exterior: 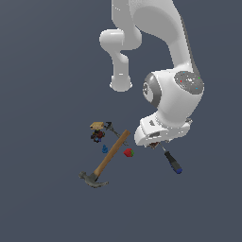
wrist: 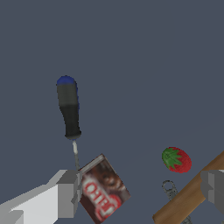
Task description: Pick up a designated object from a clutter of objects.
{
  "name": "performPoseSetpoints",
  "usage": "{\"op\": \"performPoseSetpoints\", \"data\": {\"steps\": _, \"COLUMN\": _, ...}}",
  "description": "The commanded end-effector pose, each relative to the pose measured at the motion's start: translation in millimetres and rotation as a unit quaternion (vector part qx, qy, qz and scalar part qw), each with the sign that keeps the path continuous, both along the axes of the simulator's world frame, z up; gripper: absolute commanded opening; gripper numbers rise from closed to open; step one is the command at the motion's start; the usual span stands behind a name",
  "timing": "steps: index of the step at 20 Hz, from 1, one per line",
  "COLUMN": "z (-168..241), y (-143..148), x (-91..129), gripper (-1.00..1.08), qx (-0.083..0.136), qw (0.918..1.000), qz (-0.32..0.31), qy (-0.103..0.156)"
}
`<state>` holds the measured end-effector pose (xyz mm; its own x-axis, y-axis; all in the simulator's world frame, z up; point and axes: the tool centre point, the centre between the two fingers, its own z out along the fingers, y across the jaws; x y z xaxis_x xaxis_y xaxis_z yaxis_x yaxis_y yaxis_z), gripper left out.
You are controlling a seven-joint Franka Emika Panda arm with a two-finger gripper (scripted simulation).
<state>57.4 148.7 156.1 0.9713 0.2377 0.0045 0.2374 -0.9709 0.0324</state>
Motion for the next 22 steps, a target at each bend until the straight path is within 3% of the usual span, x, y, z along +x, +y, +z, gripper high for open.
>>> {"op": "performPoseSetpoints", "data": {"steps": 1, "z": -24, "y": 23, "x": -1, "gripper": 1.00, "qx": 0.003, "qw": 0.9999, "qz": 0.017, "qy": 0.001}}
{"op": "performPoseSetpoints", "data": {"steps": 11, "z": -83, "y": 77, "x": -14, "gripper": 1.00, "qx": 0.013, "qw": 0.9983, "qz": 0.056, "qy": 0.006}}
{"op": "performPoseSetpoints", "data": {"steps": 22, "z": -98, "y": 83, "x": -16, "gripper": 1.00, "qx": 0.014, "qw": 0.9981, "qz": 0.060, "qy": 0.007}}
